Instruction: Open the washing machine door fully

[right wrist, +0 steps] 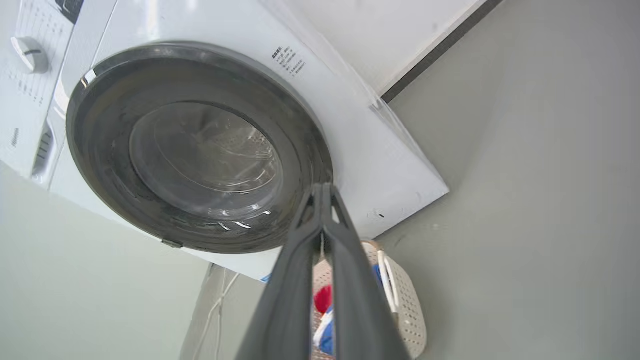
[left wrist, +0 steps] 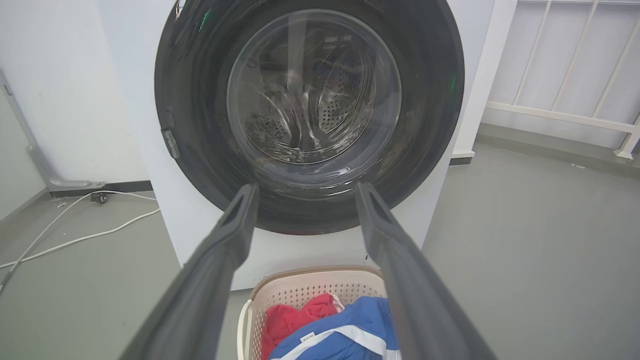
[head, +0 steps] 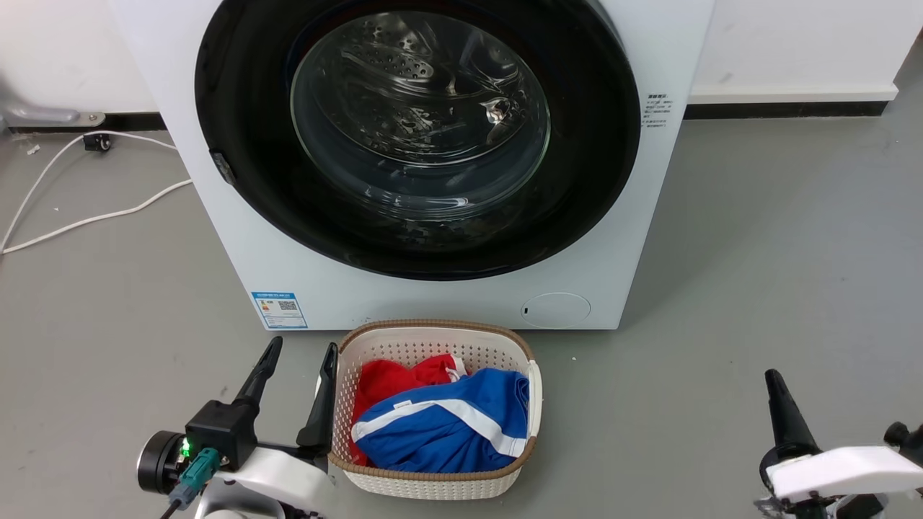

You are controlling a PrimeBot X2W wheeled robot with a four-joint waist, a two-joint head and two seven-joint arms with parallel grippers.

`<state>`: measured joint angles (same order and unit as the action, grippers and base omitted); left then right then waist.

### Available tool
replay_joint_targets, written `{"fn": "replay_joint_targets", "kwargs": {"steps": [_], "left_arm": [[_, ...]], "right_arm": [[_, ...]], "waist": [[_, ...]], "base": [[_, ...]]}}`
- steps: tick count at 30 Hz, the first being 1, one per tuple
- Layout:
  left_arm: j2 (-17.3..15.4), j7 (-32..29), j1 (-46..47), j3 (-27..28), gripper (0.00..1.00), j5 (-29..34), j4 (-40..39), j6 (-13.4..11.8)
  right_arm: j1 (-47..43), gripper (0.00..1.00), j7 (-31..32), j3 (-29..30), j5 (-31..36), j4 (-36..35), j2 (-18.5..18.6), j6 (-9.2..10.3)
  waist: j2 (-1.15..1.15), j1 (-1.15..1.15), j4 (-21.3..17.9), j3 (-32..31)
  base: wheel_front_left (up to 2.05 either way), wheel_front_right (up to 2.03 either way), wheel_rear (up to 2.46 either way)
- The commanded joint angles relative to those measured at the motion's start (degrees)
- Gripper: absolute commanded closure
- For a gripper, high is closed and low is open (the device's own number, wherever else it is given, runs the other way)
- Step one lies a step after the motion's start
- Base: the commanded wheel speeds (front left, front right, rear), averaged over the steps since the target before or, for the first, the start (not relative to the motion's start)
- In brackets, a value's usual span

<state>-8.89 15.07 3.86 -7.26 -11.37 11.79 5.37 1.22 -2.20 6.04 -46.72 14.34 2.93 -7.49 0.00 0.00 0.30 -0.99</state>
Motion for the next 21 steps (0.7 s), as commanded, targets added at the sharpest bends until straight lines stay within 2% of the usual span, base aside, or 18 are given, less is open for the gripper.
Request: {"fn": "replay_joint_targets", "kwargs": {"steps": [1,8,14,21], "left_arm": [[0.04,0.14,0.83,0.05,0.0,0.09,-0.56,-0.18],[0.64,0.14,1.62,0.21,0.0,0.5,-1.86,-0.03],[1.08,0.14,3.78,0.22,0.0,0.68,-4.35,0.09],[1.41,0.14,6.82,0.23,0.0,0.71,-7.5,0.55]], "right_arm": [[1.36,1.0,0.2,-0.21,-7.55,1.7,-0.08,-0.01],[6.64,1.0,2.81,1.78,-30.64,9.07,-0.03,-0.01],[14.37,1.0,7.61,6.65,-38.89,15.0,0.44,-0.01],[25.31,1.0,13.8,10.6,-47.09,20.45,3.15,-0.01]], "waist": [[0.0,0.0,0.19,0.15],[0.0,0.0,0.78,2.14],[0.0,0.0,1.64,6.88],[0.0,0.0,2.43,13.26]], "base": [[0.0,0.0,0.0],[0.0,0.0,0.0],[0.0,0.0,0.0],[0.0,0.0,0.0]]}}
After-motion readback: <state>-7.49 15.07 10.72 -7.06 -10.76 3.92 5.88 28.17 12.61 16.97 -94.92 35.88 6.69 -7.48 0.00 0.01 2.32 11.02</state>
